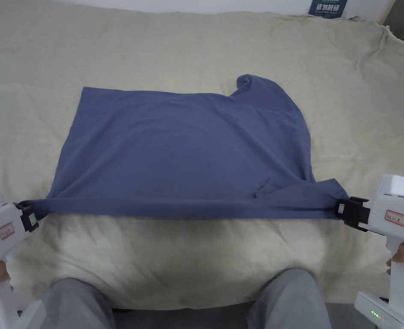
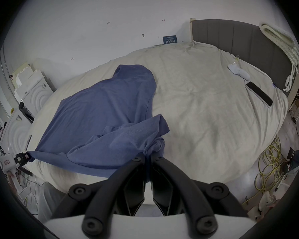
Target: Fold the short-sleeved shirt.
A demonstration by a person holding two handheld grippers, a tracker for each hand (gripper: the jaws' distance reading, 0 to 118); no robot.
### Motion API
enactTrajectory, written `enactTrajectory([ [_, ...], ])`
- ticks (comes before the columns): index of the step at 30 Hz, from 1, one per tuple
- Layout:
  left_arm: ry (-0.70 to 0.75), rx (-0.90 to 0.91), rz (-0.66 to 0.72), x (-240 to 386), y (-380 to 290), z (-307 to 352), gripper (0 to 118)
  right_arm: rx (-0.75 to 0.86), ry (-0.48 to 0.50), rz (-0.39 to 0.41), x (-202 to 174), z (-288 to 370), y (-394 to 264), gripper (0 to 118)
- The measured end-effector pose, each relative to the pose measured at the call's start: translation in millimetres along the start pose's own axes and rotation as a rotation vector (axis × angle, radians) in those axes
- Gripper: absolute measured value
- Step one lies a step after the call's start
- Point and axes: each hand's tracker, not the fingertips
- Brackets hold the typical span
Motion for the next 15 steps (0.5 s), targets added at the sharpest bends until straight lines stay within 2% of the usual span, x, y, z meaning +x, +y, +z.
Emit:
enactTrajectory([
  [6, 0.04, -0.017, -0.146, 2.3, -20.2, 0.5, 0, -0.041, -0.012, 0.015, 2.4, -2.8, -16.0, 4],
  [15, 0.06, -0.057, -0.21, 4.1, -34.2, -13.1, 0, -0.108, -0.058, 0.054, -2.0, -25.3, -28.0, 4],
])
